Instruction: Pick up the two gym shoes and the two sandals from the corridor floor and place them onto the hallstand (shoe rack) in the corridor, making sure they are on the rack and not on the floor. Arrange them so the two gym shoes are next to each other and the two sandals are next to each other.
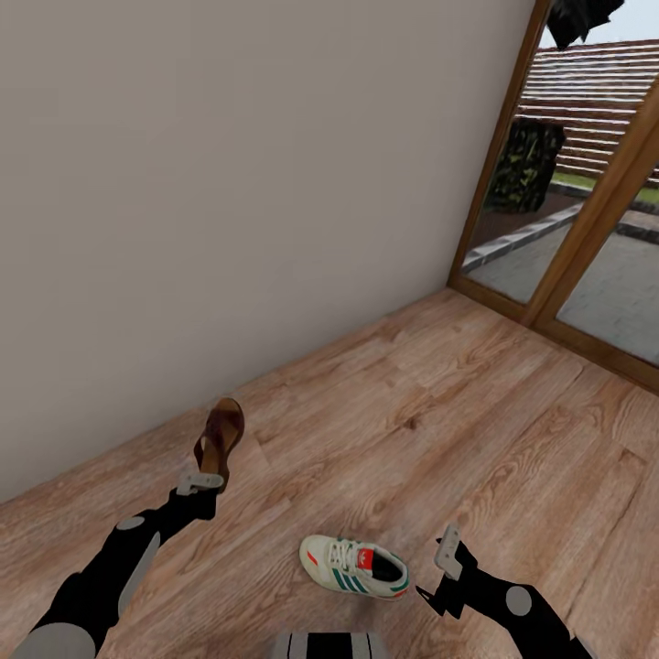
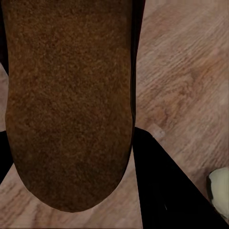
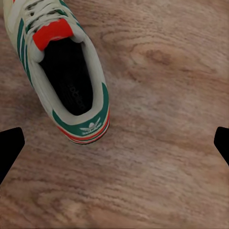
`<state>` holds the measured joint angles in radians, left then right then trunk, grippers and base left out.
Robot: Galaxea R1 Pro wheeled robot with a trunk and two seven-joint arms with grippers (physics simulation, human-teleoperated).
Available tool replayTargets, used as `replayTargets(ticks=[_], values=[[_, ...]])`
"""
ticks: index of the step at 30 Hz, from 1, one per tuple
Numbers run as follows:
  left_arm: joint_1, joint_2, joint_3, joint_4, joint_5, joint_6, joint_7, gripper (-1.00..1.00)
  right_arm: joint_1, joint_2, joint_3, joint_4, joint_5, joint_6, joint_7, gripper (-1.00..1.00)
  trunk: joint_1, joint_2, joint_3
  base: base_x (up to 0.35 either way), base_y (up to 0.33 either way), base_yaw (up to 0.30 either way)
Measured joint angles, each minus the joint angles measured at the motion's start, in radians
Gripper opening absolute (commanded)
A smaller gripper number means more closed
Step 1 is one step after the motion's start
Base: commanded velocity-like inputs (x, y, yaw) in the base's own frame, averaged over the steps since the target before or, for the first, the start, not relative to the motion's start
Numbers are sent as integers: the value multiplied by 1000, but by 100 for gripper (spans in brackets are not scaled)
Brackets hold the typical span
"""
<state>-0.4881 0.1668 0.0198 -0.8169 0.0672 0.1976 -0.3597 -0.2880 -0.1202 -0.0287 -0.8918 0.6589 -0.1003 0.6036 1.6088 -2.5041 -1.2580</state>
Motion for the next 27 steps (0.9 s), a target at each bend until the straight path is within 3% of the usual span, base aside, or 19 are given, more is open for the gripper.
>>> replayTargets(ticks=[5, 13, 27], values=[[2, 0, 0, -1, -1, -1, 0, -100, 0, 0, 0, -1, 1, 0, -1, 100, 0, 0, -6, 0, 0, 0], [4, -1, 3, 0, -32, -5, 3, -100, 0, 0, 1, 2, 3, 0, -3, 100, 0, 0, -7, 134, 0, 0], [4, -2, 1, 1, -33, -6, 3, -100, 0, 2, 1, -1, 4, 0, -3, 100, 0, 0, -7, 34, 0, 0]])
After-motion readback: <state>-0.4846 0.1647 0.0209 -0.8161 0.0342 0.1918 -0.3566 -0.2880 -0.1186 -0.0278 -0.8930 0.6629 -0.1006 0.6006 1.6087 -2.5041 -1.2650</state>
